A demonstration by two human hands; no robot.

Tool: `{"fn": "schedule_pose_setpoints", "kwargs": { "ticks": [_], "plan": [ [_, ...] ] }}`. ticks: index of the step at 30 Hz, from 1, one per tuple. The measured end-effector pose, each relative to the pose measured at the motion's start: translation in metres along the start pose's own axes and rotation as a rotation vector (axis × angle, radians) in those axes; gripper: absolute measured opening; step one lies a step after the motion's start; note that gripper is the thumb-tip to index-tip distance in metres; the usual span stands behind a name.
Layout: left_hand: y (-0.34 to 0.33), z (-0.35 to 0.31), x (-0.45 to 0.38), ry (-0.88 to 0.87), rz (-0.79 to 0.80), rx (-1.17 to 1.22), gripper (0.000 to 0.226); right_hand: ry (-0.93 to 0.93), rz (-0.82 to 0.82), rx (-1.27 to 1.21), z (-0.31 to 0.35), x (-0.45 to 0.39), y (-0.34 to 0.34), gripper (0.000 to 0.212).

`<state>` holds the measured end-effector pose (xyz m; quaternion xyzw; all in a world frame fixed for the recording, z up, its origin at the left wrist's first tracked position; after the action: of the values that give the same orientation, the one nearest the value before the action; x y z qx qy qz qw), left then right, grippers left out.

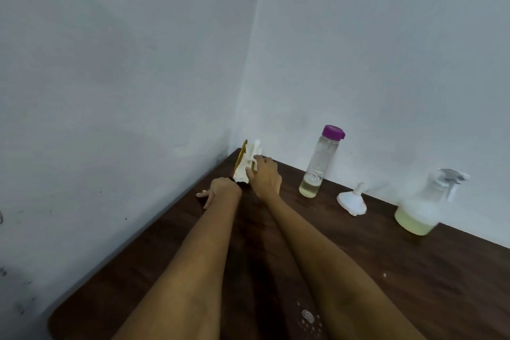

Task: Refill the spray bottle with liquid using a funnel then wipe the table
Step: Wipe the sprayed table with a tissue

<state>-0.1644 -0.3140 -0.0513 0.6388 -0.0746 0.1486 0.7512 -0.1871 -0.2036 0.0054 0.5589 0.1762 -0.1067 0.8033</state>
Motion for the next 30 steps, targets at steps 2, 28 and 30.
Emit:
{"fn": "schedule_pose_setpoints", "kwargs": {
  "ticks": [2,28,30],
  "plan": [
    [0.001,-0.008,-0.004,-0.03,-0.006,-0.036,0.042,-0.023,-0.039,0.046,0.002,-0.012,-0.002,0.04],
    [-0.023,0.045,0.116,0.011,-0.35,0.244,0.027,-0.669,-0.25,-1.113,-0.13,0.186,0.149,0.036],
    [-0.026,0.038,0.138,-0.013,-0.358,0.272,0.025,-0.713,-0.327,-1.007,-0.161,0.238,0.169,0.034]
  ]
}}
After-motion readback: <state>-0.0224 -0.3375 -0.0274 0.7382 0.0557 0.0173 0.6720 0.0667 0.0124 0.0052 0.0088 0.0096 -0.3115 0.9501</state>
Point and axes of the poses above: each hand's wrist, its own x-axis away from the middle knuckle, its own y-axis out of the back of the hand, z = x × y, the point moved 10 cm from there along -x, towards the middle knuckle, and after that the axes turned 7 degrees about y, right-handed, at the moved point
